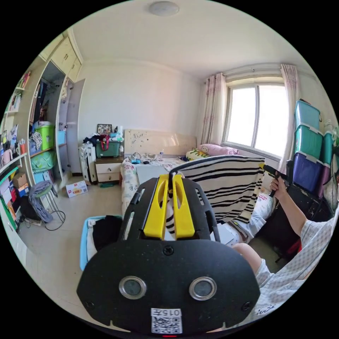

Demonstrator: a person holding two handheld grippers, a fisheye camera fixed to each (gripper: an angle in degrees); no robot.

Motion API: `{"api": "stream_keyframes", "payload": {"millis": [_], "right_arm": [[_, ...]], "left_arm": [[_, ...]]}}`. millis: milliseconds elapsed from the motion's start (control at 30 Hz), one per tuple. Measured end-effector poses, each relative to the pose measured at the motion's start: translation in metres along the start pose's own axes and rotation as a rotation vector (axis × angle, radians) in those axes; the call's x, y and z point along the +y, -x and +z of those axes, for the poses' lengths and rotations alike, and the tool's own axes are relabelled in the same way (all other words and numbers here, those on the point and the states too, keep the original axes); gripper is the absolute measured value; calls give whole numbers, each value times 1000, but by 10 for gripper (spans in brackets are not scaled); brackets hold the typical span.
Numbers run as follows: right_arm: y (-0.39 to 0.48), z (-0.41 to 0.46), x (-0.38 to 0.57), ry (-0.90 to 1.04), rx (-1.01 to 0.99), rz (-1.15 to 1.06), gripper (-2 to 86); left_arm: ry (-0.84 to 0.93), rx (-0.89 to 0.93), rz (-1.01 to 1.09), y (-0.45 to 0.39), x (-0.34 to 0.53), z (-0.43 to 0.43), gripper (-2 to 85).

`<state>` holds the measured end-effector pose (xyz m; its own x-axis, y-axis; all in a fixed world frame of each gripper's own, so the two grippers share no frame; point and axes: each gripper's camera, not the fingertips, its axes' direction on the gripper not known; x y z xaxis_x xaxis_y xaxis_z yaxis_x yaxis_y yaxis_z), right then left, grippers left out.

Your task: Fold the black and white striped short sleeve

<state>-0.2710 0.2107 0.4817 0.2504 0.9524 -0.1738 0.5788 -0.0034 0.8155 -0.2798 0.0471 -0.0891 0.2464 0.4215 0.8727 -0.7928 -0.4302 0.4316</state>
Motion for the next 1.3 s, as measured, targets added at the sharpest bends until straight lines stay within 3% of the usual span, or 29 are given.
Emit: {"api": "stream_keyframes", "payload": {"millis": [200, 433, 633, 800, 900, 933, 1000, 1033, 1100, 1200, 1300], "right_arm": [[12, -47, -6, -53, -28, -38, -3], [-14, -35, -4, -33, -71, 25, -2], [-62, 79, 29, 128, 5, 98, 3], [-135, 283, 114, 459, 213, 180, 35], [-151, 323, 142, 455, 387, 216, 63], [-150, 322, 144, 438, 340, 217, 64], [-129, 312, 151, 419, -4, 121, 65], [-121, 309, 153, 430, -85, 88, 65], [-80, 299, 166, 532, -306, -26, 65], [-29, 296, 197, 690, -460, -99, 73], [14, 302, 230, 772, -538, -167, 77]], "left_arm": [[-84, -4, 49, -36, -3, -45, -5], [-78, 14, 43, -42, 2, -36, -4], [63, 3, -33, -12, 19, 58, -2], [372, -83, -131, 42, 82, 228, 19], [546, -216, -214, 62, 122, 294, 82], [552, -213, -206, 62, 124, 298, 88], [514, -110, -93, 47, 121, 288, 100], [498, -73, -58, 42, 120, 282, 99], [444, 168, 94, 16, 116, 249, 92], [463, 456, 195, -14, 121, 213, 93], [524, 572, 248, -35, 138, 198, 96]]}}
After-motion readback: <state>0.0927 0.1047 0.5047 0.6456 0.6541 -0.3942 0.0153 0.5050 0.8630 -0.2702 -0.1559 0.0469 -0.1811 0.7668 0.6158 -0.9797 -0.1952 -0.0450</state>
